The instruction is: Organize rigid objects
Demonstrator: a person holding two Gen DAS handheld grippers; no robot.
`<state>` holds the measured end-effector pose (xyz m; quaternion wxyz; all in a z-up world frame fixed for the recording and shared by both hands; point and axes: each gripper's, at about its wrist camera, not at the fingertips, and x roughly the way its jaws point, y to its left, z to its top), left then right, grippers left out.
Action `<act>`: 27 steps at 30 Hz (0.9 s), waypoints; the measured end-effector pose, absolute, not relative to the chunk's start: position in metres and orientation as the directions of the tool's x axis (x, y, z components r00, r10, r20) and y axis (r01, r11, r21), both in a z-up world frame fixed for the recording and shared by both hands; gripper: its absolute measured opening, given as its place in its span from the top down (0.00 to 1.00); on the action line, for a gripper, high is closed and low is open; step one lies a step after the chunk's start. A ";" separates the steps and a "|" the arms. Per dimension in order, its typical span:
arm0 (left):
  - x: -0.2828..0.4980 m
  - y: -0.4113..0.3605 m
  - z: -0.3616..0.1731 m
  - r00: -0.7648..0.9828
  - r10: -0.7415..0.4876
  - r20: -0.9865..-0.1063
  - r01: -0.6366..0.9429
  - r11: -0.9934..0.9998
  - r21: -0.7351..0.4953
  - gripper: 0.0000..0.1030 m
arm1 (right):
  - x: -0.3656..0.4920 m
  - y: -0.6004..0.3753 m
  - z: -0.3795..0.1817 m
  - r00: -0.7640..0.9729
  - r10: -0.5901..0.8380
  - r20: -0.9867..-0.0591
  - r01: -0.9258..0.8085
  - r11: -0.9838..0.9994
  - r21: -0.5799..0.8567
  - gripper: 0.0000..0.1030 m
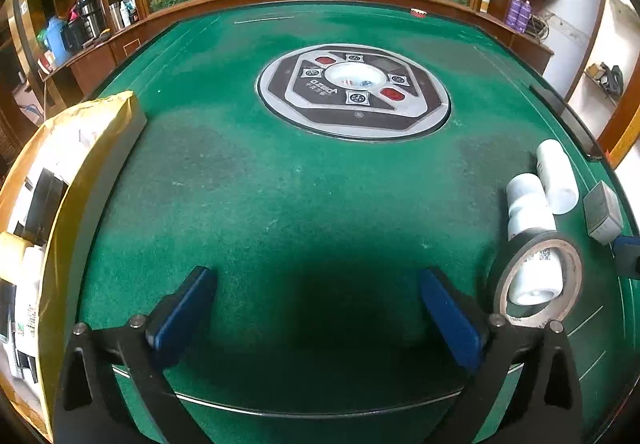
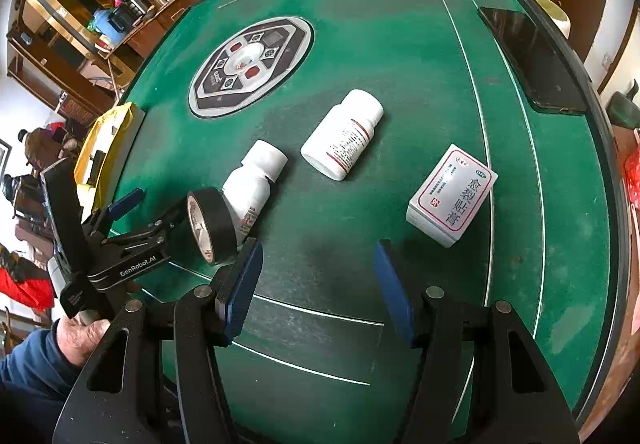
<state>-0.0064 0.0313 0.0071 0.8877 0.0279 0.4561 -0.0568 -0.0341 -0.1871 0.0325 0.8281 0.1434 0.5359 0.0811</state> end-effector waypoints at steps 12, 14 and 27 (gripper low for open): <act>-0.004 0.030 0.007 0.596 -0.078 -0.799 0.124 0.992 -0.004 0.00 | -0.043 -0.195 0.022 0.403 0.275 -0.873 0.071 0.941 0.330 0.43; -0.003 0.030 0.007 0.596 -0.078 -0.799 0.124 0.992 -0.004 0.00 | -0.043 -0.193 0.021 0.397 0.274 -0.876 0.070 0.942 0.327 0.43; -0.004 0.030 0.007 0.596 -0.078 -0.800 0.124 0.992 -0.004 0.00 | -0.055 -0.211 0.024 0.406 0.252 -0.878 0.123 0.937 0.326 0.43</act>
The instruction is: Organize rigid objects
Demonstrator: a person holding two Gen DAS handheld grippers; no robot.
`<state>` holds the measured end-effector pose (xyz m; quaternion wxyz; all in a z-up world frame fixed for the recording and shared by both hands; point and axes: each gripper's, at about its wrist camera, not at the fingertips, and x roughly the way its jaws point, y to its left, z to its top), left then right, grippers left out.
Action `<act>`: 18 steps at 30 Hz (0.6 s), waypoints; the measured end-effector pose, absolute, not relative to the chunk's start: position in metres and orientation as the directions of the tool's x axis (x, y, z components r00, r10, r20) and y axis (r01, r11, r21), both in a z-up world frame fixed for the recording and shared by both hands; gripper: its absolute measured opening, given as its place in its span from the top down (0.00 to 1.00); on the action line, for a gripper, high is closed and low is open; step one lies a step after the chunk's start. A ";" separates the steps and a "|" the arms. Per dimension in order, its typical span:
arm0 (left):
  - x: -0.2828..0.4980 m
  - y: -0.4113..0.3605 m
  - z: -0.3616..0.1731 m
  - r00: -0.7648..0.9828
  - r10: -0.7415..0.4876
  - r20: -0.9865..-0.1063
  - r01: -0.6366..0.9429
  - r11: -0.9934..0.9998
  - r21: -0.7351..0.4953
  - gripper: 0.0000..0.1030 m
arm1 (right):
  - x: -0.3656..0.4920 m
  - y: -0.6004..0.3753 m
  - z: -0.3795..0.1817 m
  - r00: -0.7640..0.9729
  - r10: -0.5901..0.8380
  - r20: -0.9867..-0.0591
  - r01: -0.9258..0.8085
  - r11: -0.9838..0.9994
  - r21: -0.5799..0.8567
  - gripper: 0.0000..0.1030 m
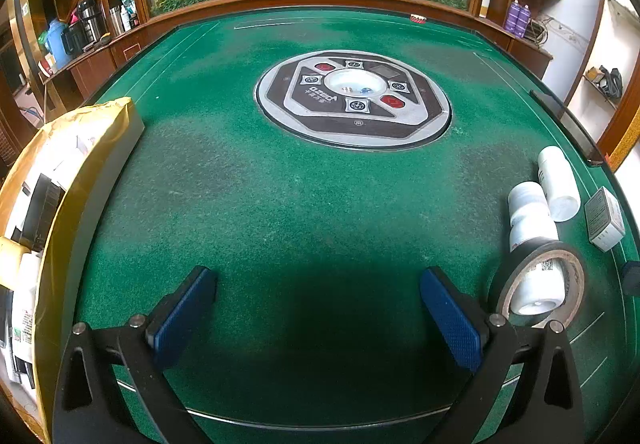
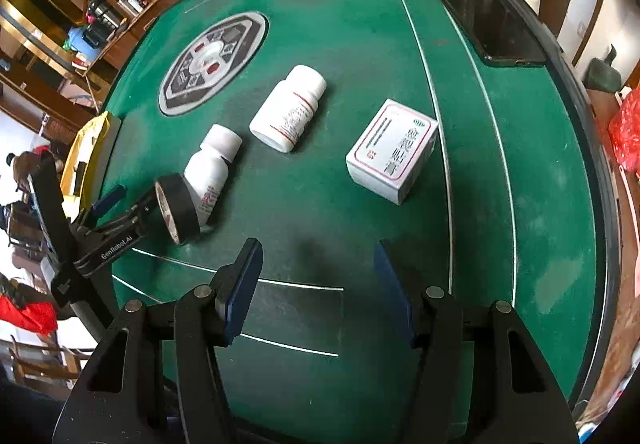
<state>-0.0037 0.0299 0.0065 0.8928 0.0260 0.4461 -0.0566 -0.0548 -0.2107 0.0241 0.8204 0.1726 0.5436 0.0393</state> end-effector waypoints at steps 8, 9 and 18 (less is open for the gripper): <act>-0.003 0.030 0.006 0.595 -0.078 -0.800 0.124 0.992 -0.004 0.00 | -0.073 -0.231 0.025 0.438 0.247 -0.864 0.168 0.922 0.348 0.44; -0.004 0.030 0.006 0.595 -0.078 -0.800 0.124 0.992 -0.004 0.00 | -0.077 -0.234 0.023 0.438 0.245 -0.865 0.178 0.920 0.350 0.44; -0.004 0.030 0.006 0.595 -0.078 -0.800 0.124 0.992 -0.004 0.00 | -0.104 -0.255 0.013 0.439 0.245 -0.865 0.202 0.911 0.360 0.43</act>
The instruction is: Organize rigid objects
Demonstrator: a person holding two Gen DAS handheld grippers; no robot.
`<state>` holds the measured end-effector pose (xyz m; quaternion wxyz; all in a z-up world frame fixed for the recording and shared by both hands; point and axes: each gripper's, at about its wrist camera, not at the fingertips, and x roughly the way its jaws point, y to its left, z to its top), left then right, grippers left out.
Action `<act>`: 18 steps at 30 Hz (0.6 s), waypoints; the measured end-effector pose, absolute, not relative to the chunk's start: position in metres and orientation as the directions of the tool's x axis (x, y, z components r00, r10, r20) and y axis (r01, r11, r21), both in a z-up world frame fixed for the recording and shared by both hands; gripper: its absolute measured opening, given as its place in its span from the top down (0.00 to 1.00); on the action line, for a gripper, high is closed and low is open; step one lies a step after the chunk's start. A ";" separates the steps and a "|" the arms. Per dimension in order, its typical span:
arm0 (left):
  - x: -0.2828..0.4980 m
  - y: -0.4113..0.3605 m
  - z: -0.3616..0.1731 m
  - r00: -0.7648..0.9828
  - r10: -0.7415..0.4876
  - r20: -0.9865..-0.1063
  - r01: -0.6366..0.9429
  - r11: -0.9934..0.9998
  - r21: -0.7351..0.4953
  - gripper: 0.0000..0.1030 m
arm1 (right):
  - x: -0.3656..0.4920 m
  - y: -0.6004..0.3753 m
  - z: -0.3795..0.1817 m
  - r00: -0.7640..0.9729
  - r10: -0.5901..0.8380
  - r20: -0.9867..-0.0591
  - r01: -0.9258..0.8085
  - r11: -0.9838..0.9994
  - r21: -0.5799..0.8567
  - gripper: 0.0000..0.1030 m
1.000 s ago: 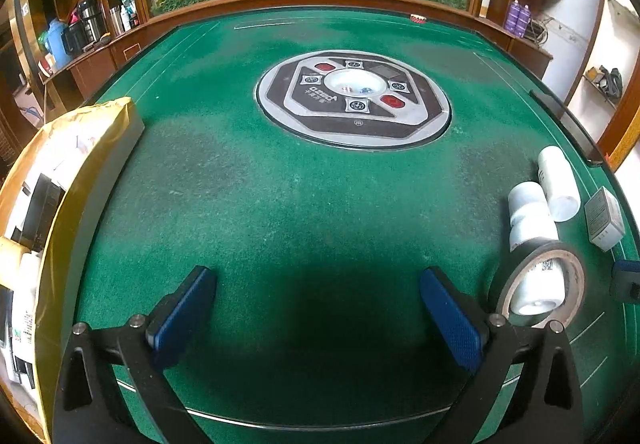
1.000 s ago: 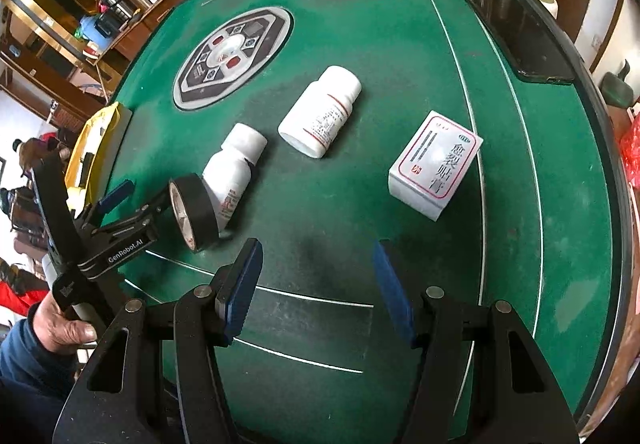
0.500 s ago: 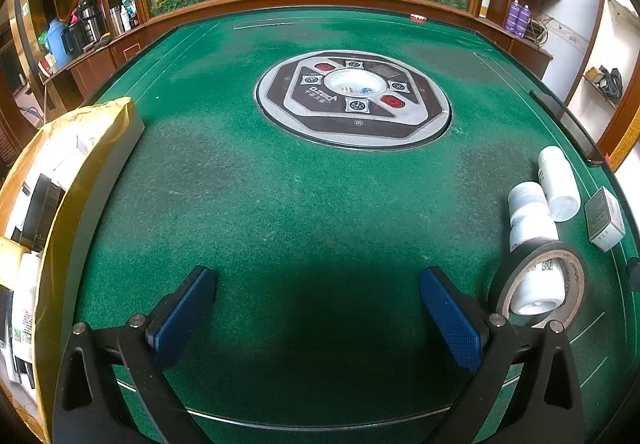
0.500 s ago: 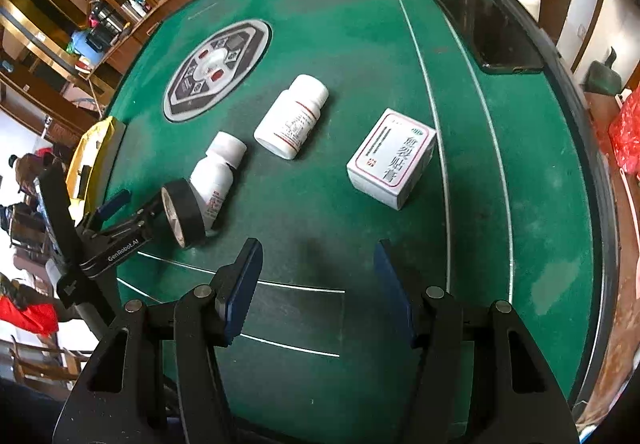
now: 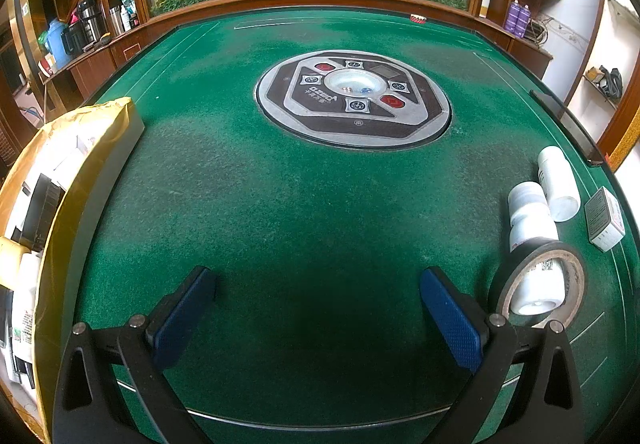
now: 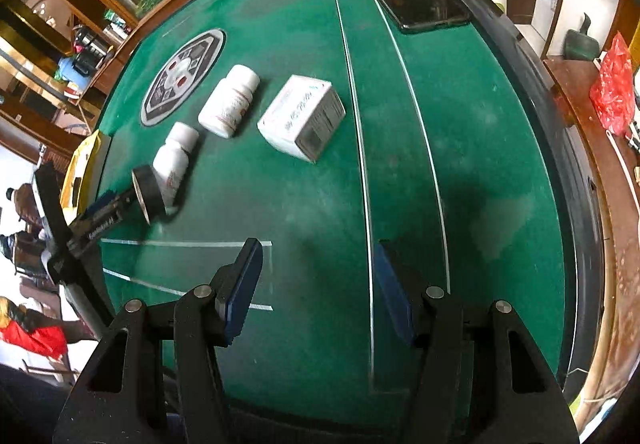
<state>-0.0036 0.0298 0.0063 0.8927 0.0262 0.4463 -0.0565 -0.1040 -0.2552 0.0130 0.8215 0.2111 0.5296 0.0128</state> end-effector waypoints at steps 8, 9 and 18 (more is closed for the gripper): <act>-0.004 0.030 0.006 0.595 -0.077 -0.800 0.124 0.992 -0.004 0.00 | -0.106 -0.253 0.010 0.461 0.278 -0.843 0.168 0.905 0.390 0.44; -0.004 0.030 0.006 0.595 -0.077 -0.800 0.124 0.992 -0.004 0.00 | -0.107 -0.253 0.010 0.463 0.278 -0.841 0.169 0.904 0.392 0.43; -0.004 0.030 0.006 0.595 -0.077 -0.800 0.124 0.992 -0.003 0.00 | -0.117 -0.259 0.011 0.472 0.292 -0.832 0.161 0.899 0.407 0.43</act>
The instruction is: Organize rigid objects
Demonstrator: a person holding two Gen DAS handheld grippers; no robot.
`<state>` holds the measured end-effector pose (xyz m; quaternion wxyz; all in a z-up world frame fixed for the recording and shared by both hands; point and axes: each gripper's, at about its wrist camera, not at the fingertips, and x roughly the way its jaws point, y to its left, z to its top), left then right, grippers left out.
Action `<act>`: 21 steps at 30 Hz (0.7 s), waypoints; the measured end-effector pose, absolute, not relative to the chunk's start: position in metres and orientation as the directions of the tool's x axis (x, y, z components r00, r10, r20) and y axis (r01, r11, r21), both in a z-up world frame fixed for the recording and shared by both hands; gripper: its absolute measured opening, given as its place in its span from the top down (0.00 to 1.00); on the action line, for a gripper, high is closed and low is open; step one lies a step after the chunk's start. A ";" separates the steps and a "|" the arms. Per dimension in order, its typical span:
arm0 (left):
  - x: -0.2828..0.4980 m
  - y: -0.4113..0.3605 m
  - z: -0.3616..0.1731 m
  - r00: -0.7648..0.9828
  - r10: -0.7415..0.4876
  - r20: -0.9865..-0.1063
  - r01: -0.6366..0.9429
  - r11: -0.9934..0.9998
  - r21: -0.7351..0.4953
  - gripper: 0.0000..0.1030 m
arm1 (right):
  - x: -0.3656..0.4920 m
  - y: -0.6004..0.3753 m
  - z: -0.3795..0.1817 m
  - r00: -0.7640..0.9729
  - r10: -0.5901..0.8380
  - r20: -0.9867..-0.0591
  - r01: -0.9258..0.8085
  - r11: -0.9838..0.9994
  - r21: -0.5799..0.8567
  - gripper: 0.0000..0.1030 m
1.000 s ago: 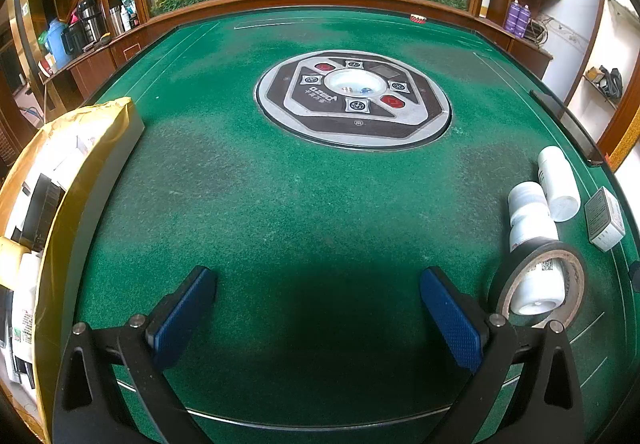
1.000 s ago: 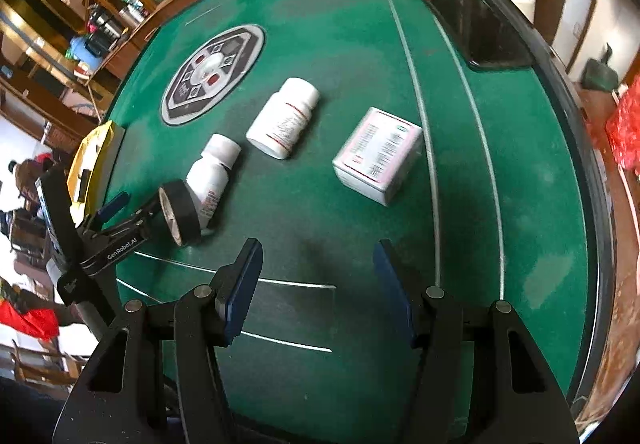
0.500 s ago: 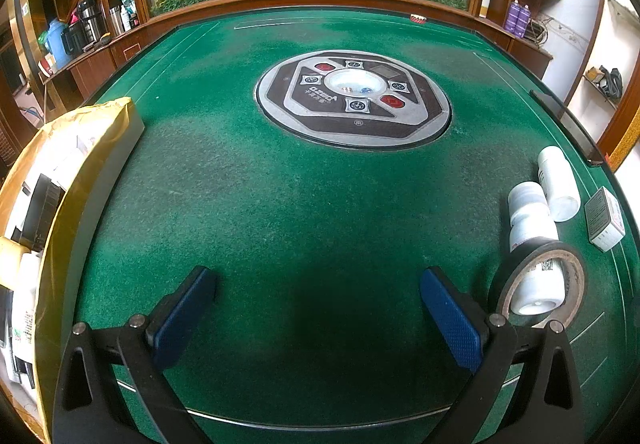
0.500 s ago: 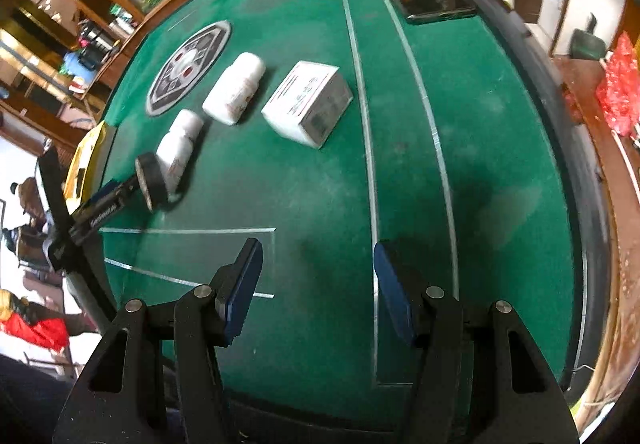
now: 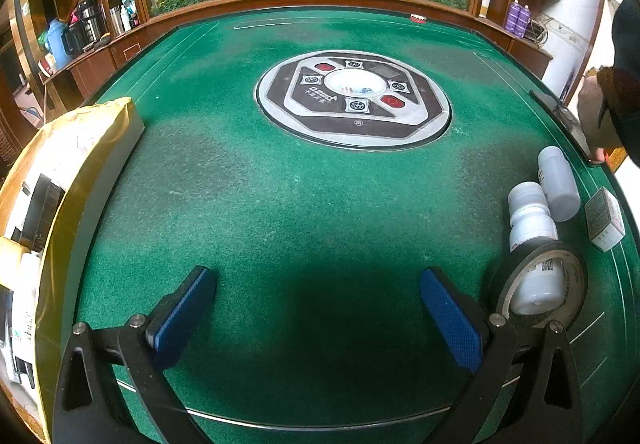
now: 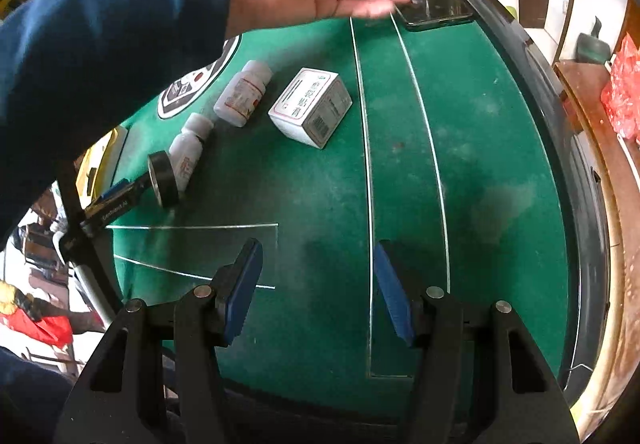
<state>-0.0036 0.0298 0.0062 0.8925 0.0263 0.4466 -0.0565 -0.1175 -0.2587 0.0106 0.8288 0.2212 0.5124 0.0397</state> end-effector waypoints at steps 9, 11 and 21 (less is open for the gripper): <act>-0.004 0.030 0.006 0.594 -0.077 -0.800 0.124 0.992 -0.003 0.00 | -0.083 -0.276 0.020 0.531 0.290 -0.796 0.208 0.867 0.454 0.44; -0.004 0.030 0.006 0.594 -0.077 -0.801 0.124 0.992 -0.003 0.00 | -0.068 -0.277 0.023 0.539 0.279 -0.795 0.228 0.860 0.456 0.44; -0.004 0.030 0.006 0.594 -0.077 -0.801 0.124 0.992 -0.003 0.00 | -0.003 -0.265 0.010 0.451 0.180 -0.874 0.331 0.876 0.351 0.44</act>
